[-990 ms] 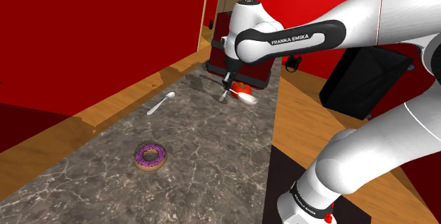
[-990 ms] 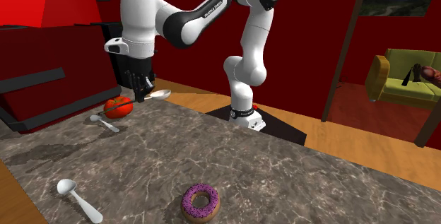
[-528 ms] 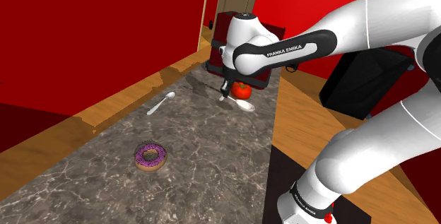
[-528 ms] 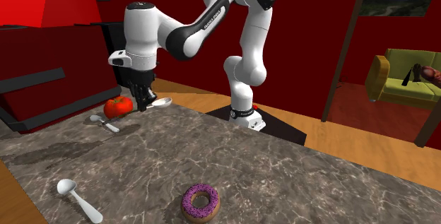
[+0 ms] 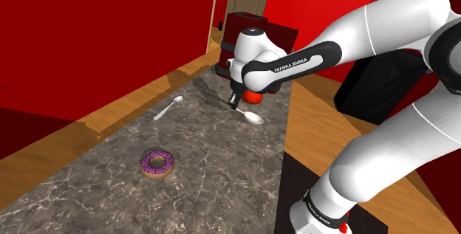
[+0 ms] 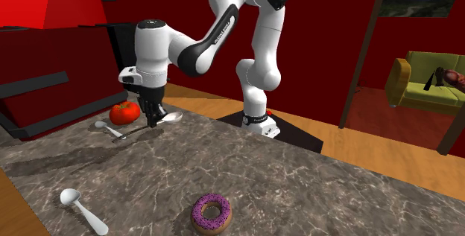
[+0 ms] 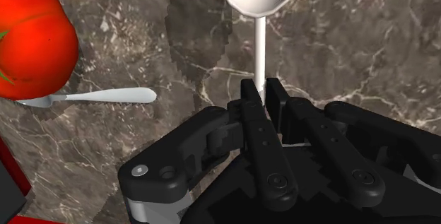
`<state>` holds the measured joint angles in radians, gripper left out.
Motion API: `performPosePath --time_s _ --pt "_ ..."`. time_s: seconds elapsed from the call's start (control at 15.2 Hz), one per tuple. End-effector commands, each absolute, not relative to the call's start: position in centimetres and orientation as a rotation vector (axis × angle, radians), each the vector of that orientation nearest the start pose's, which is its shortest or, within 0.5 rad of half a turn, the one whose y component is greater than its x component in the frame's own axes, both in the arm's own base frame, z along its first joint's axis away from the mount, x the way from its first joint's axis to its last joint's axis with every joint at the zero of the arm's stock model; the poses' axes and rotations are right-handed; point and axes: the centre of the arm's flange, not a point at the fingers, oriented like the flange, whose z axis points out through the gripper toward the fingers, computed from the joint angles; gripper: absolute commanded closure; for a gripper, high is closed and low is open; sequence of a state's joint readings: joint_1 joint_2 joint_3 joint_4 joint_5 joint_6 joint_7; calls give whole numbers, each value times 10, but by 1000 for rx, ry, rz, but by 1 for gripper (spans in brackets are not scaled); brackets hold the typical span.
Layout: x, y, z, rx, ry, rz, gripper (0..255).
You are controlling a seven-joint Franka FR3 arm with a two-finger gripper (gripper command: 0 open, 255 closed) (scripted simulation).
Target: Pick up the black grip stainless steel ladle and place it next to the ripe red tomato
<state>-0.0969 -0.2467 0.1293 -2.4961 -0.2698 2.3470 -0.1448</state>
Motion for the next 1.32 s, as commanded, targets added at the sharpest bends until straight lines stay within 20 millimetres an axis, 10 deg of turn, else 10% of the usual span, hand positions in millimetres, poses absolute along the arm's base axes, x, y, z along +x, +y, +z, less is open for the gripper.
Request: performPosePath --time_s 0.0,0.66,0.73,1.06,1.25 --pt "453 12 374 -3323 -597 -134 255" --pt "453 12 357 -3323 -597 -134 255" --pt "453 12 357 -3323 -597 -134 0" --pt "453 12 357 -3323 -597 -134 0" --pt "448 20 395 -3323 -597 -134 0"
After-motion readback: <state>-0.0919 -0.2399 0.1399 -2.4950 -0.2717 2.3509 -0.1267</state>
